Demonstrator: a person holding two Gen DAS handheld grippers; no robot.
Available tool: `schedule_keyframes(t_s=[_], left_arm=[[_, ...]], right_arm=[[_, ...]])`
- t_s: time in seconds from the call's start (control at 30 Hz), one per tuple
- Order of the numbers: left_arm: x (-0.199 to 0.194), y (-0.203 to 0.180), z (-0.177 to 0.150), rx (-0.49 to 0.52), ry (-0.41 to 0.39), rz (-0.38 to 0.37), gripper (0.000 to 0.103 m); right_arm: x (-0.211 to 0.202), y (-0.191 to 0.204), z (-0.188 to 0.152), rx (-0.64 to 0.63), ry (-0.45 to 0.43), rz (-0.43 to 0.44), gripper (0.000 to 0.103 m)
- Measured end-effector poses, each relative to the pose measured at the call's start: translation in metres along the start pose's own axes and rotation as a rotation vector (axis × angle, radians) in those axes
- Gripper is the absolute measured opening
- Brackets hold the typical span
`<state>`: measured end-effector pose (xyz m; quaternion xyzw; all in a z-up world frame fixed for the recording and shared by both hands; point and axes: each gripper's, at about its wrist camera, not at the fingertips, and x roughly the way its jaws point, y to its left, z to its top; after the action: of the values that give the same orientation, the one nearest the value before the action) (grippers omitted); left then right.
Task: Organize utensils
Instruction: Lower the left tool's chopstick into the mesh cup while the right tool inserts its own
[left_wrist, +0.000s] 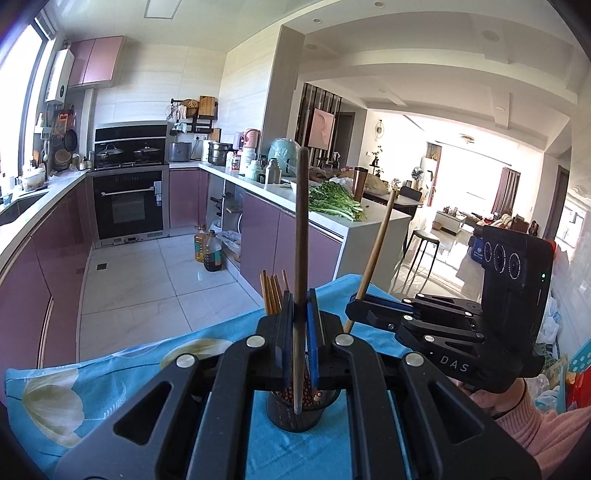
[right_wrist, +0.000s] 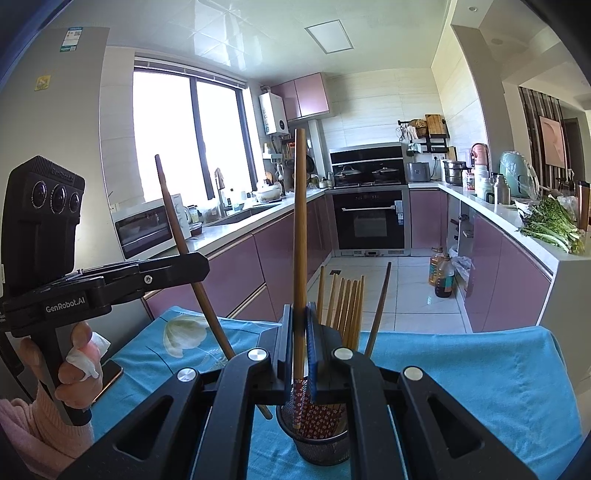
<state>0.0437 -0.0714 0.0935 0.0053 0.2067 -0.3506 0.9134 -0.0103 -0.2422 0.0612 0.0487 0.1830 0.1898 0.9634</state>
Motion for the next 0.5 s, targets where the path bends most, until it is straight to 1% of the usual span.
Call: schedule_keyframes(t_s=[0.5], left_arm=[[0.003, -0.001, 0.004, 0.003, -0.007, -0.008, 0.008]], right_arm=[[0.014, -0.008, 0.003, 0.032, 0.01, -0.006, 0.006]])
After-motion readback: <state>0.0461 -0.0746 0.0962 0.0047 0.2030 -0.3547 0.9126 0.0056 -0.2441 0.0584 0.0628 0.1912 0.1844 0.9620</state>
